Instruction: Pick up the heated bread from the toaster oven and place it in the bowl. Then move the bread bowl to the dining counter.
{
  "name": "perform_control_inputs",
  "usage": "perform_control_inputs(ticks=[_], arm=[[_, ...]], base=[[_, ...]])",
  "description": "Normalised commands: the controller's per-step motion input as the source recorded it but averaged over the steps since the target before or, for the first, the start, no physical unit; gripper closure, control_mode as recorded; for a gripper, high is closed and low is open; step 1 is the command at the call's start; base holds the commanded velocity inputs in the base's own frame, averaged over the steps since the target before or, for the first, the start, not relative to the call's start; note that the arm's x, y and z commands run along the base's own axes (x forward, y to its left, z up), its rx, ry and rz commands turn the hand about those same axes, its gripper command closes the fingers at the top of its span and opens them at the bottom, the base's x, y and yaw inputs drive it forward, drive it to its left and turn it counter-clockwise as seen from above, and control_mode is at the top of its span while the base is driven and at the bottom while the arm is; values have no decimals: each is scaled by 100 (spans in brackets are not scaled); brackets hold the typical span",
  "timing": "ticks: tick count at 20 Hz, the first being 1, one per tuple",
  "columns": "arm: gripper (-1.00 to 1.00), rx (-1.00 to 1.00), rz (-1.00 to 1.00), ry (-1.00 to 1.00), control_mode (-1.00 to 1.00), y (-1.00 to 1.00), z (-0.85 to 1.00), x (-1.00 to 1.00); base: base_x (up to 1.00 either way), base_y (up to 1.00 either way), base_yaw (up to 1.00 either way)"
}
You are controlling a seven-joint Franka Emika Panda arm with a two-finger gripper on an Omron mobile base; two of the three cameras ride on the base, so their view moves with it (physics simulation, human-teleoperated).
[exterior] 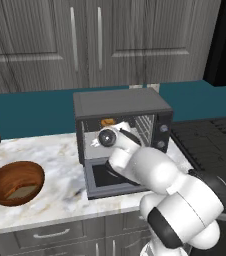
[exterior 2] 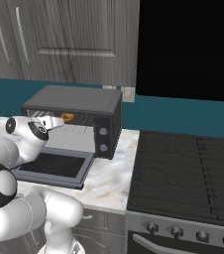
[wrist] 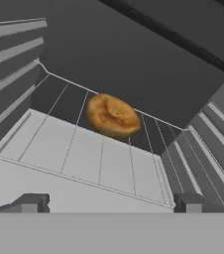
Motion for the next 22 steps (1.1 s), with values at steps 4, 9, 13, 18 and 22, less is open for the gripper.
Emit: perform_control_inputs(ticks=[4, 9, 13, 18, 22], arm=[[-100, -8, 0, -3, -100, 20, -16, 2], [-100, -7, 0, -5, -100, 14, -13, 11], [-100, -6, 0, -6, -100, 3, -15, 19], [-100, -6, 0, -4, -100, 0, -15, 15], [-100, -5, 0, -5, -100, 0, -14, 9]], base=[[0, 0, 0], [0, 0, 0], [0, 0, 0], [0, 0, 0], [0, 0, 0]])
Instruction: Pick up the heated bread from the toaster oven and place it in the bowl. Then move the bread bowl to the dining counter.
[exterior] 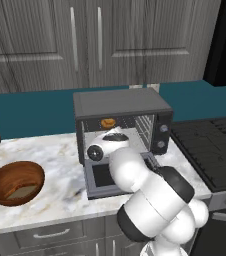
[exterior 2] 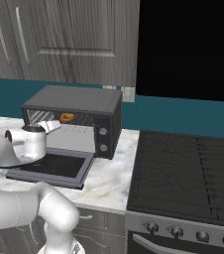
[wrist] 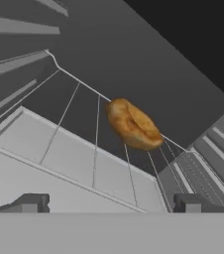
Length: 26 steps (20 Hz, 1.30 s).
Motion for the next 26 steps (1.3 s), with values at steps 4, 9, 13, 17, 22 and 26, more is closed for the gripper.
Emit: perform_control_inputs(ticks=[4, 9, 13, 17, 22, 26], arm=[[-100, -5, 0, -5, -100, 0, -14, 15], [-100, -4, 0, -5, -100, 0, -12, 18], [-100, -2, 0, -4, -100, 0, -9, 10], [100, -1, 0, -4, -100, 0, -11, 8], [100, 0, 0, -1, -100, 0, -2, 6], [100, 0, 0, 0, -100, 0, 0, 0]], base=[[0, 0, 0], [0, 0, 0], [0, 0, 0], [0, 0, 0], [0, 0, 0], [0, 0, 0]])
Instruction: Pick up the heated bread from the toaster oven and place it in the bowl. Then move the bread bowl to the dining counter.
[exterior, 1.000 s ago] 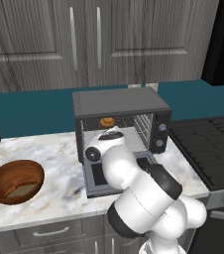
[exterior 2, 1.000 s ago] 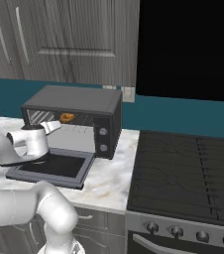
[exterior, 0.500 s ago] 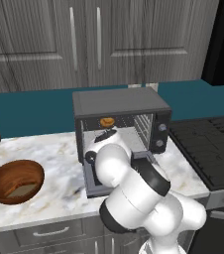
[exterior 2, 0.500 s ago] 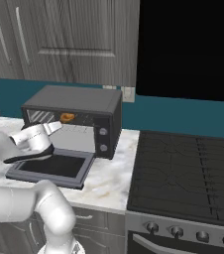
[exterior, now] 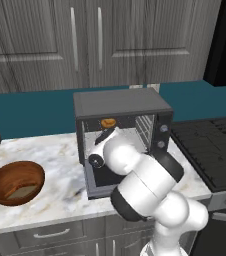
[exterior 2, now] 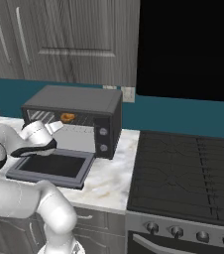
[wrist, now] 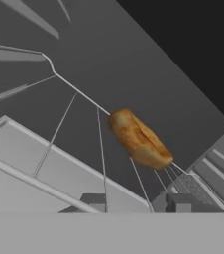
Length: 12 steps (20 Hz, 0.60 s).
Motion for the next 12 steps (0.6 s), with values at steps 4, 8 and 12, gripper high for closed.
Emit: perform_control_inputs(ticks=[4, 8, 12], arm=[[100, 0, 0, 0, -100, 0, 0, -1], [100, 0, 0, 0, -100, 0, 0, -8], [100, 0, 0, 0, -100, 0, 0, -15]], base=[[0, 0, 0], [0, 0, 0], [0, 0, 0]])
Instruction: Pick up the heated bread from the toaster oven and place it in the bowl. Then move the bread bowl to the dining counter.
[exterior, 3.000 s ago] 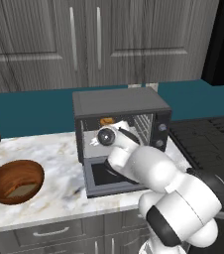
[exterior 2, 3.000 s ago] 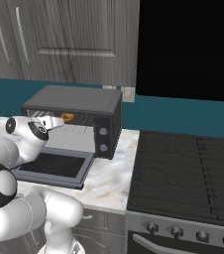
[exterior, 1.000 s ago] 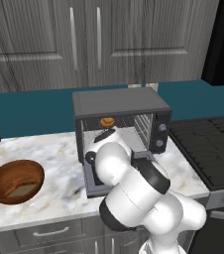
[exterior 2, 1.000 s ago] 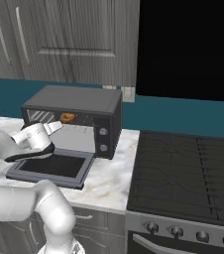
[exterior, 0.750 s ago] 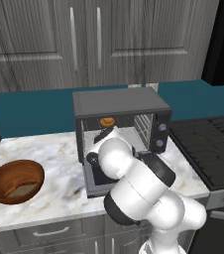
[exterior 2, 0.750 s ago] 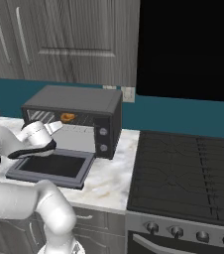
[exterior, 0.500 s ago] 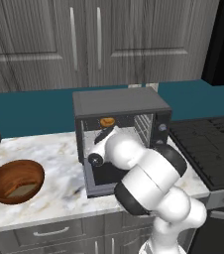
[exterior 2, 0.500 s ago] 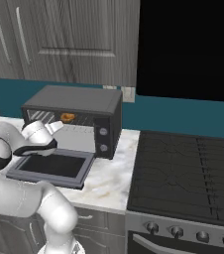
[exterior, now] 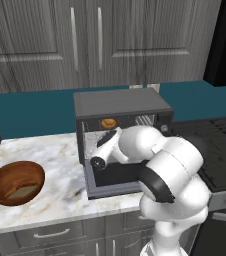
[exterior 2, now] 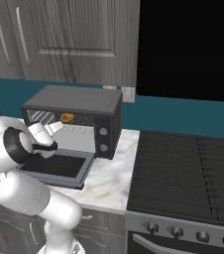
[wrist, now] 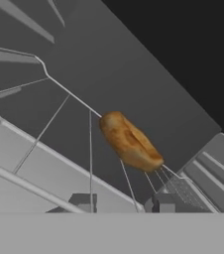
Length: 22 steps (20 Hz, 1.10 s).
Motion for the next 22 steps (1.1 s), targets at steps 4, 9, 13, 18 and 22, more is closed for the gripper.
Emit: perform_control_inputs(ticks=[4, 9, 13, 18, 22], arm=[[100, 0, 0, 0, -100, 0, 0, -31], [100, 0, 0, -3, -100, 0, 0, -48], [100, 0, 0, -3, -100, 0, 0, -64], [100, 0, 0, -5, -100, -3, 0, -70], [100, 0, 0, -8, -100, -4, 0, -71]], base=[[0, 0, 0], [0, 0, 0], [0, 0, 0], [0, 0, 0], [0, 0, 0]])
